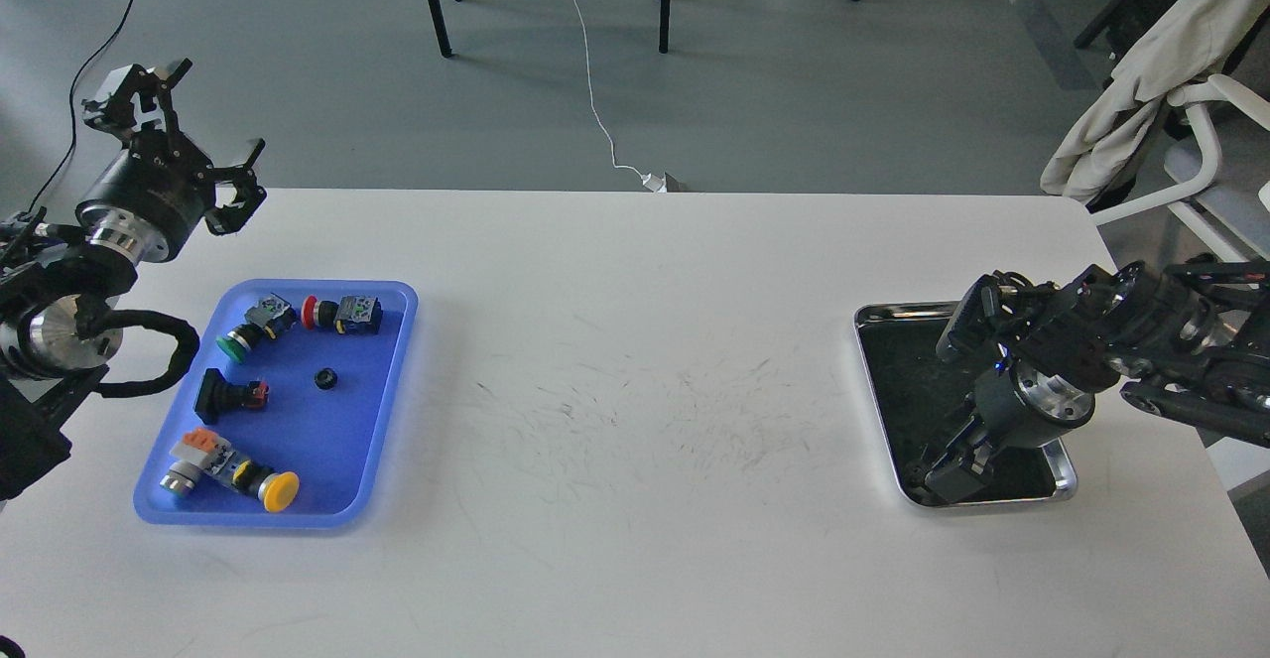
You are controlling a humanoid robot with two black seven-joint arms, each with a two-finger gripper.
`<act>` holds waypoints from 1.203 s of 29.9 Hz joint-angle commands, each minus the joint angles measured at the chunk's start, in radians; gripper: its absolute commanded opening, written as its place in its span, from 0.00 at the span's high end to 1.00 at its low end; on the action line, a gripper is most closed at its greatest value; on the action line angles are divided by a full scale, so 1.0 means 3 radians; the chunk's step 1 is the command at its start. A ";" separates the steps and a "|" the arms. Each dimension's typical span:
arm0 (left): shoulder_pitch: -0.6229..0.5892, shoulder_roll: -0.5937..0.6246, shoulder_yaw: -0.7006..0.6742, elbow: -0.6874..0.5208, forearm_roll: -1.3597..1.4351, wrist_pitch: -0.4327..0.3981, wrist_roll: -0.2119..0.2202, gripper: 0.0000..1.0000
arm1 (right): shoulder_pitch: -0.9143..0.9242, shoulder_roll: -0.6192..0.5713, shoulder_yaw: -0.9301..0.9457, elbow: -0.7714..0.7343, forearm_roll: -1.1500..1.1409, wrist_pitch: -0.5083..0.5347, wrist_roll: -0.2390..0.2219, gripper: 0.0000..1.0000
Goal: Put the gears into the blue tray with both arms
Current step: 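Lower the right gripper onto the small black ring in the metal tray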
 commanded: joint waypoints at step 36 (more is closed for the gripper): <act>0.0010 0.0003 -0.0031 0.0068 0.0000 -0.0026 -0.0006 0.02 | 0.0004 0.0194 0.0002 -0.0092 0.0020 0.0000 0.0000 0.13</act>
